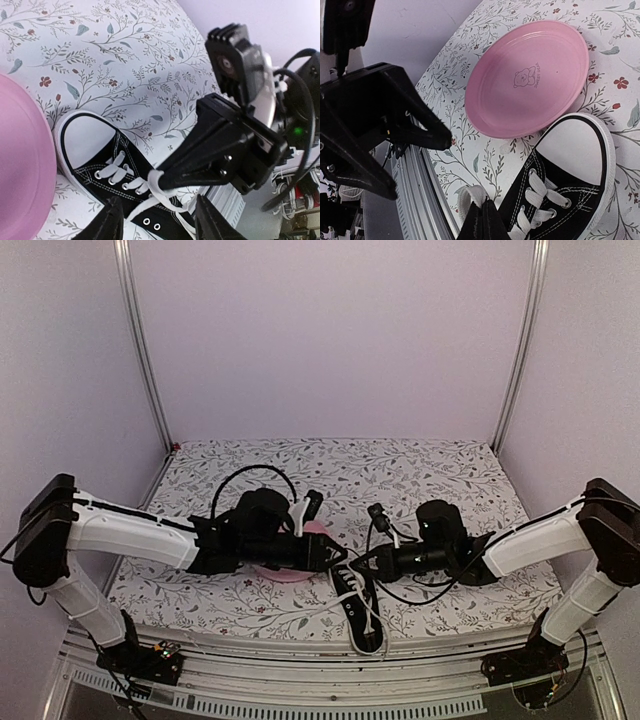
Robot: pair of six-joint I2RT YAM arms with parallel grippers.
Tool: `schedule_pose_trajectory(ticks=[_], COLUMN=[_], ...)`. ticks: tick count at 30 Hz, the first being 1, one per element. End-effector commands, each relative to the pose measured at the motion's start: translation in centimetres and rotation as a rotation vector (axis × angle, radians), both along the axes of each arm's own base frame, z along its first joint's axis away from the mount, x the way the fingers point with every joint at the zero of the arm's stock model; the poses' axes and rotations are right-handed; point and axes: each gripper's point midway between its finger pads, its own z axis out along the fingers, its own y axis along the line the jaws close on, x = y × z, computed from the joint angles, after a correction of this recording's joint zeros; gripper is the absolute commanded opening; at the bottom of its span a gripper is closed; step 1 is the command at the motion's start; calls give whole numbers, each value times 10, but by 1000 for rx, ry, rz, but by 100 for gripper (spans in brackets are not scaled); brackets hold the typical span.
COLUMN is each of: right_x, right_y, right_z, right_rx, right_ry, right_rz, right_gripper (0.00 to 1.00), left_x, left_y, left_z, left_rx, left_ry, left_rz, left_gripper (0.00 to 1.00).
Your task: Tie the shoes
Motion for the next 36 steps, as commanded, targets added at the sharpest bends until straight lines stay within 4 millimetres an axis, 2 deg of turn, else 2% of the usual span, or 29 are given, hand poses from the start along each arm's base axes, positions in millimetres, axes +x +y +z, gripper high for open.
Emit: schedule_pose_trajectory(ticks=[1, 6, 11, 14, 21, 26, 32, 36], right_x=[-10, -9, -9, -8, -8, -6, -6, -6], right_y=[3, 4, 5, 5, 5, 5, 5, 5], right_z=[17, 15, 14, 13, 12, 15, 14, 12], right_rx=[51, 49, 47, 46, 45, 48, 47, 43], right_ry=[-61, -58, -59, -59, -59, -67, -68, -63], right_rz=[53, 52, 50, 50, 47, 40, 38, 37], right_gripper=[2, 2, 2, 2, 2, 2, 2, 2], left_x=[25, 25, 22, 21, 18, 19, 19, 17], left_y=[-17, -31, -36, -35, -35, -30, -25, -24], left_z=[13, 7, -6, -13, -19, -28, -27, -27], left_rx=[-58, -84, -82, -76, -77, -41, -38, -48], left_ry=[-63, -34, 9, 31, 54, 71, 73, 81], left_rz=[7, -39, -57, -52, -54, -35, -17, -16], left_gripper=[48, 44, 38, 35, 22, 22, 16, 15])
